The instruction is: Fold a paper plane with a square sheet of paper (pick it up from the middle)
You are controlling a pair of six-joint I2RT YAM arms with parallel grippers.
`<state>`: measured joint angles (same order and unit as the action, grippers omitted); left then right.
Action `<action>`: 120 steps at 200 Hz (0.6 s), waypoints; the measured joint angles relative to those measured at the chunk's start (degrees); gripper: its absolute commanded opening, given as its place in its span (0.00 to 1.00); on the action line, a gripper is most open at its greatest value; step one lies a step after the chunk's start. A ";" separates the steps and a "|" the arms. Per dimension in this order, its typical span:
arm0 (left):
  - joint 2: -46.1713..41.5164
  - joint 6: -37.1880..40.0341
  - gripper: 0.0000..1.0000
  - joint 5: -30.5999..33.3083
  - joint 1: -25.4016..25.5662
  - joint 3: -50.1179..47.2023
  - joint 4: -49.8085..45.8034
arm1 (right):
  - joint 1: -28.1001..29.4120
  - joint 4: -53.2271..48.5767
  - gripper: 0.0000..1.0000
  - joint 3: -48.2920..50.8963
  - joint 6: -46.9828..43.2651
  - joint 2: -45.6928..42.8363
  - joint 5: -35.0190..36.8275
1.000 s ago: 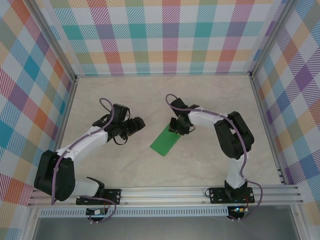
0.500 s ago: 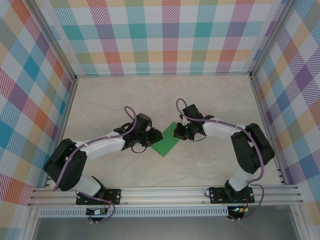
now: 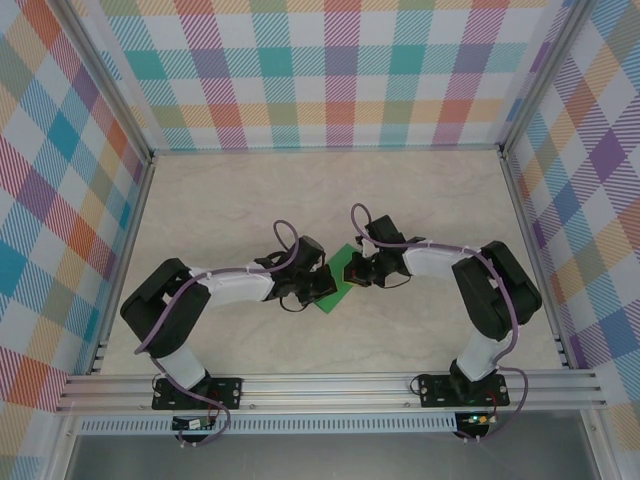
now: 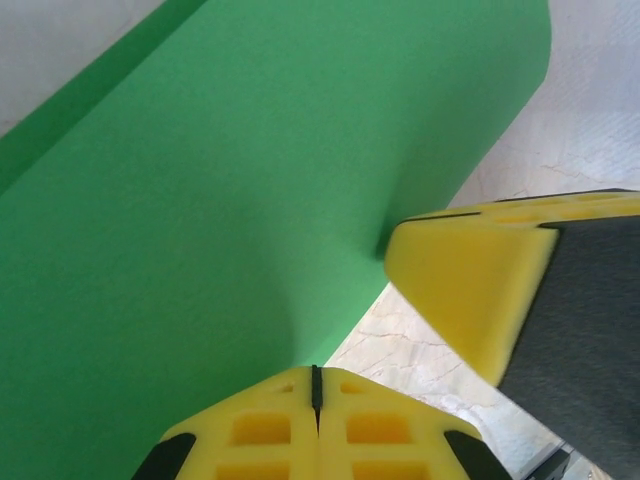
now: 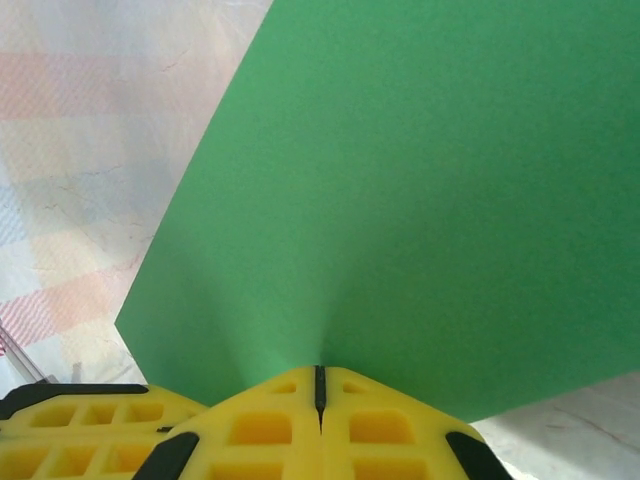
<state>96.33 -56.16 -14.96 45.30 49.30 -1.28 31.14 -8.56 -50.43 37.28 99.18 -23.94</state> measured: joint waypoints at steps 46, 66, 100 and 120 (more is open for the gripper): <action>1.14 0.02 0.00 -0.50 0.00 0.90 0.70 | -0.24 0.70 0.00 0.52 -0.57 1.66 -0.24; 1.92 0.04 0.00 -1.57 0.00 1.05 1.75 | -0.35 1.53 0.00 0.79 -0.70 2.21 -0.48; 3.78 0.04 0.00 -3.08 0.00 1.44 2.58 | -0.42 2.51 0.00 0.87 -0.70 2.80 -1.22; 4.55 0.04 0.00 -3.50 0.02 1.51 2.89 | -0.46 2.73 0.00 0.87 -0.70 2.91 -1.46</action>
<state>100.88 -56.12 -18.46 45.32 50.81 1.61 30.68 -5.82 -49.56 36.58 102.08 -25.41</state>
